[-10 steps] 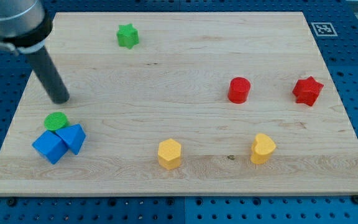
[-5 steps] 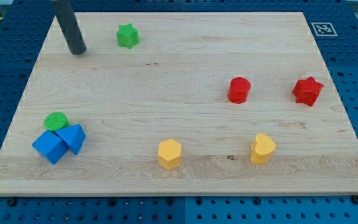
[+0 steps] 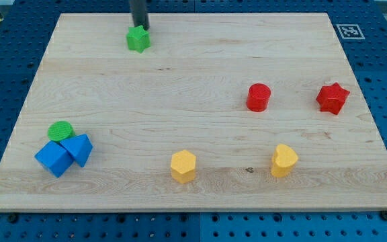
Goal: Move the green star into the group of blocks
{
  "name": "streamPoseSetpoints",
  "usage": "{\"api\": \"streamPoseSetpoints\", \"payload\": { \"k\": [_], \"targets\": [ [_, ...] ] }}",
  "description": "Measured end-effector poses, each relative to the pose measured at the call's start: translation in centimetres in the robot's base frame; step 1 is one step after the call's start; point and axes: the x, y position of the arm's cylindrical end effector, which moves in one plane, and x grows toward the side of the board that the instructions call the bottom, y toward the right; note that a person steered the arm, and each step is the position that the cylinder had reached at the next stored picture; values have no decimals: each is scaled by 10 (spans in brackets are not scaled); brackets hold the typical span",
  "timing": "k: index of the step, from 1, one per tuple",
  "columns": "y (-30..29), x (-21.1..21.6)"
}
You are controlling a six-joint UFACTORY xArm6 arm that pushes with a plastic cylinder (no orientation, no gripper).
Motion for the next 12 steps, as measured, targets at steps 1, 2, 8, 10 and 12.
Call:
{"api": "streamPoseSetpoints", "payload": {
  "k": [1, 2, 8, 10, 12],
  "targets": [
    [2, 38],
    [0, 52],
    [-8, 84],
    [-16, 122],
    [-3, 149]
  ]
}}
